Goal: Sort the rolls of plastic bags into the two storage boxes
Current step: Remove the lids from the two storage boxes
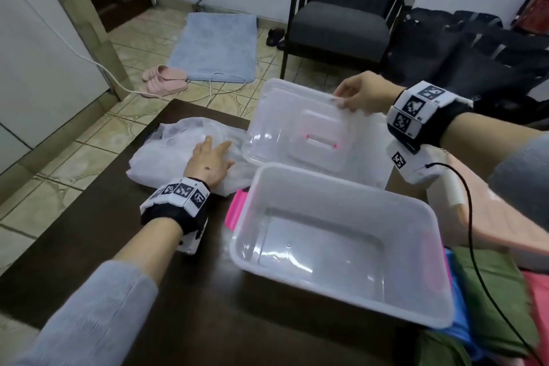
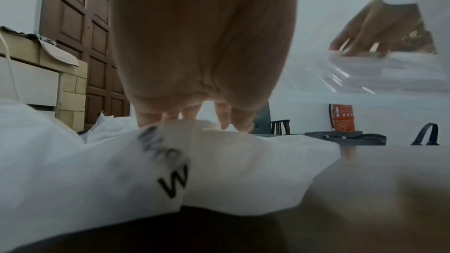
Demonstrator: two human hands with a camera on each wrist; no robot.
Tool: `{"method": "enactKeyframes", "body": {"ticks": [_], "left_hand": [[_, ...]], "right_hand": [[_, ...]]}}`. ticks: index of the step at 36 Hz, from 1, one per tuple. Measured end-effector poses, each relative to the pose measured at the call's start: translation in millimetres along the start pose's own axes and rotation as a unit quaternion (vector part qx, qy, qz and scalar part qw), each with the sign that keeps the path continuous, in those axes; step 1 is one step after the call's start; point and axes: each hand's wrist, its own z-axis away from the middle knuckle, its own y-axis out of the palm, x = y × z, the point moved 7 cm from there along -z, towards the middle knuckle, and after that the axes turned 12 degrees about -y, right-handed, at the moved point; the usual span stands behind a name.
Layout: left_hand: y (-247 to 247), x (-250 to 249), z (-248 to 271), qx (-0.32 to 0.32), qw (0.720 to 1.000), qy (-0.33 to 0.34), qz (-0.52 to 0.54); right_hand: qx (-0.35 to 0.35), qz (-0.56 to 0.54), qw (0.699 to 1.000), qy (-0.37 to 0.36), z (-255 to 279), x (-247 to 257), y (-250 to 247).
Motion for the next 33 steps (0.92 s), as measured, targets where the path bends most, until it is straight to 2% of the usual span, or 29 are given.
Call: {"method": "enactKeyframes", "body": {"ticks": [5, 11, 18, 22, 26, 33], "left_hand": [[2, 5, -9, -0.025, 0.999, 0.009, 0.038], [3, 4, -7, -0.026, 0.999, 0.002, 0.047], [3, 1, 3, -0.014, 0.999, 0.003, 0.037], [-2, -2, 11, 0.01, 0.999, 0.011, 0.047], [-21, -6, 16, 0.029, 0.999, 0.003, 0.046], [-96, -51, 49, 0.014, 0.999, 0.041, -0.031]], "right_hand": [[0.076, -0.038, 0.996, 0.016, -12, -9, 38], [0.111, -0.068, 0.991, 0.01, -15, -10, 63], [0.159, -0.035, 0.986, -0.02, 1, -4, 68], [0.145, -0.064, 0.987, -0.002, 14, -12, 54], [0.09, -0.111, 0.989, 0.029, 36, -28, 27], [-0.012, -0.175, 0.981, 0.086, 99, -69, -35]]}}
